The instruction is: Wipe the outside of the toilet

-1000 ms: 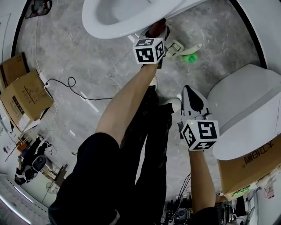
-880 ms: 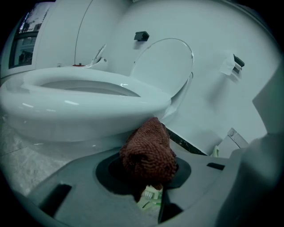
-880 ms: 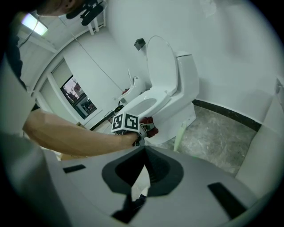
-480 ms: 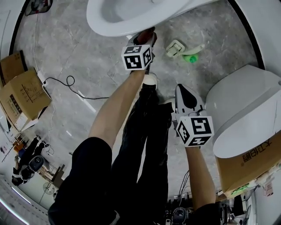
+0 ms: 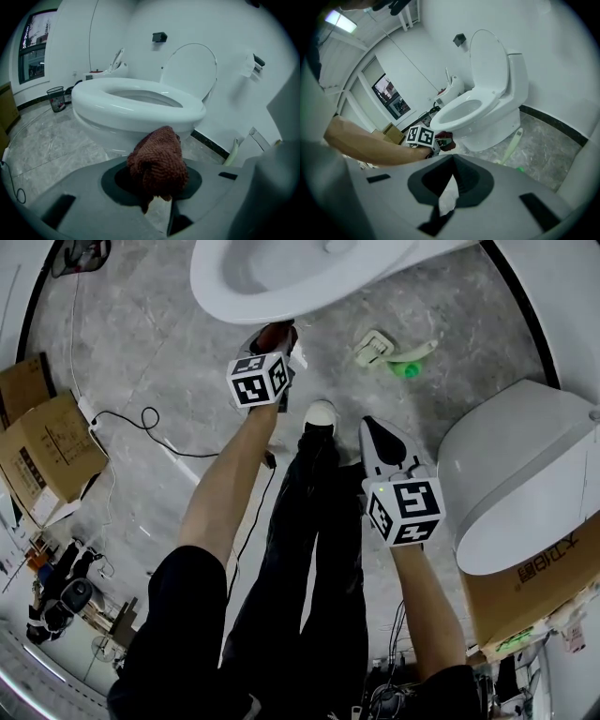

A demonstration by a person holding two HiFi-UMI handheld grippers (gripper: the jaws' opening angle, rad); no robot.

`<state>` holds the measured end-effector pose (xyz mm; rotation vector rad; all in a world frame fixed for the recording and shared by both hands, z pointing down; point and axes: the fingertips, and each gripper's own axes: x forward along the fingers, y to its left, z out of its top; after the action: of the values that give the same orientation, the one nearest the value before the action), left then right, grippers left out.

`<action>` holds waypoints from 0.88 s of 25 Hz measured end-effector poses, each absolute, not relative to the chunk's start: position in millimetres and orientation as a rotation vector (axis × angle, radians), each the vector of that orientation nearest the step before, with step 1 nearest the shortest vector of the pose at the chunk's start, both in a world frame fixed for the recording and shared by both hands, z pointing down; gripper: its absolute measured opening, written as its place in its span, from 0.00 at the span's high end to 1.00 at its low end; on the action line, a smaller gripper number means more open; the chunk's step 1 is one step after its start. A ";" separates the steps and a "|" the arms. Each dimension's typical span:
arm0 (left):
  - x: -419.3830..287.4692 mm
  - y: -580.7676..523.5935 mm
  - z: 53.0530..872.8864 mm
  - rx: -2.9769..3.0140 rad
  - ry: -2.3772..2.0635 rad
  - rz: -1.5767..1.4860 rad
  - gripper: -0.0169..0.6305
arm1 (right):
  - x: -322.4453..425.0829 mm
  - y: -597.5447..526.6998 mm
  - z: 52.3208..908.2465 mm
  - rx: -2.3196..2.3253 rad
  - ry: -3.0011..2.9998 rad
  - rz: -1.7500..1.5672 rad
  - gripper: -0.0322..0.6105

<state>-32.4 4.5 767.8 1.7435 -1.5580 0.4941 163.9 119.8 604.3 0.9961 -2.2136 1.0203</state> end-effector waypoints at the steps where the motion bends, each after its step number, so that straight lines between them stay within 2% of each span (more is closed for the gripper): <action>1: -39.0 6.3 767.9 1.740 -1.563 0.502 0.80 | 161.0 120.4 604.1 0.988 -2.216 1.018 0.94; 8: -86.0 17.2 765.5 1.662 -1.644 0.500 0.80 | 155.0 125.2 605.0 0.964 -2.216 1.014 0.94; 13: -95.2 25.1 759.9 1.688 -1.645 0.512 0.80 | 157.4 131.7 605.0 0.980 -2.207 1.023 0.94; 17: -80.4 34.5 761.2 1.746 -1.601 0.554 0.80 | 161.7 135.6 604.8 1.002 -2.201 1.033 0.94; 22: -27.8 42.7 757.3 1.809 -1.515 0.512 0.80 | 179.9 136.4 601.0 1.064 -2.189 1.059 0.95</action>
<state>-27.8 42.7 757.3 1.8093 -1.5148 0.5123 179.9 136.4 601.0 1.0641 -2.1892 1.0595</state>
